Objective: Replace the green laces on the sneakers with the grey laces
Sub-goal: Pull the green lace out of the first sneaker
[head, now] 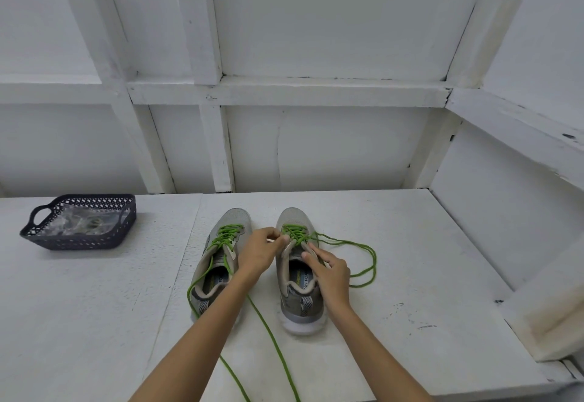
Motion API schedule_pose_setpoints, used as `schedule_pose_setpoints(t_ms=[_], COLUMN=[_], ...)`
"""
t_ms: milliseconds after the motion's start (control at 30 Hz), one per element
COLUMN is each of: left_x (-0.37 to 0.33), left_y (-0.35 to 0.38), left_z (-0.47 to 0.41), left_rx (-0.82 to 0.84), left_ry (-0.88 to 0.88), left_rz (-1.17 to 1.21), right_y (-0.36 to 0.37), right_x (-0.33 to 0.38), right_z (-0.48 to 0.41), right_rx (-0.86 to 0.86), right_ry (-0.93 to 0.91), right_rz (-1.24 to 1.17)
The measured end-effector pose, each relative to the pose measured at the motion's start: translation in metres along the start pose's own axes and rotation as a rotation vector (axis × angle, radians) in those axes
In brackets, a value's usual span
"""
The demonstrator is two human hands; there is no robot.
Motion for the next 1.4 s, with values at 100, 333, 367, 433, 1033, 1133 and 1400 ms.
schedule_pose_setpoints(t_ms=[100,333,367,433,1033,1133,1400], left_x=[0.000,-0.004,-0.004,-0.002,0.001,0.005,-0.006], left_y=[-0.012,-0.002,-0.008,-0.016,-0.003,-0.010,-0.015], left_z=[-0.001,0.006,0.006,0.006,0.008,0.007,0.017], left_rx=[-0.143,-0.039,-0.136,-0.254,-0.197,-0.309,-0.425], left_ry=[-0.069,-0.011,-0.016,-0.055,-0.069,-0.088,-0.072], left_rz=[0.096,0.120,0.145,0.196,0.211,0.271,0.227], right_y=[0.000,0.000,0.000,0.000,0.000,-0.001,0.000], right_x=[0.000,0.002,0.002,0.002,0.001,0.001,-0.001], right_z=[0.001,0.001,0.002,0.003,0.002,0.002,0.002], right_rx=[-0.002,0.001,0.002,0.007,0.007,0.004,0.005], right_ry=[-0.003,-0.011,-0.012,-0.013,-0.014,-0.013,-0.013], right_rz=[0.008,0.002,-0.001,-0.007,-0.042,-0.042,-0.005])
Point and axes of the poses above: each hand's wrist, its own z-axis away from the middle knuckle, its own y-axis out of the palm, x = y × z, the point moved 6 cm from there along -z, towards the middle knuckle, and after that the axes turned 1 degree about -y, right-handed, at the moved point
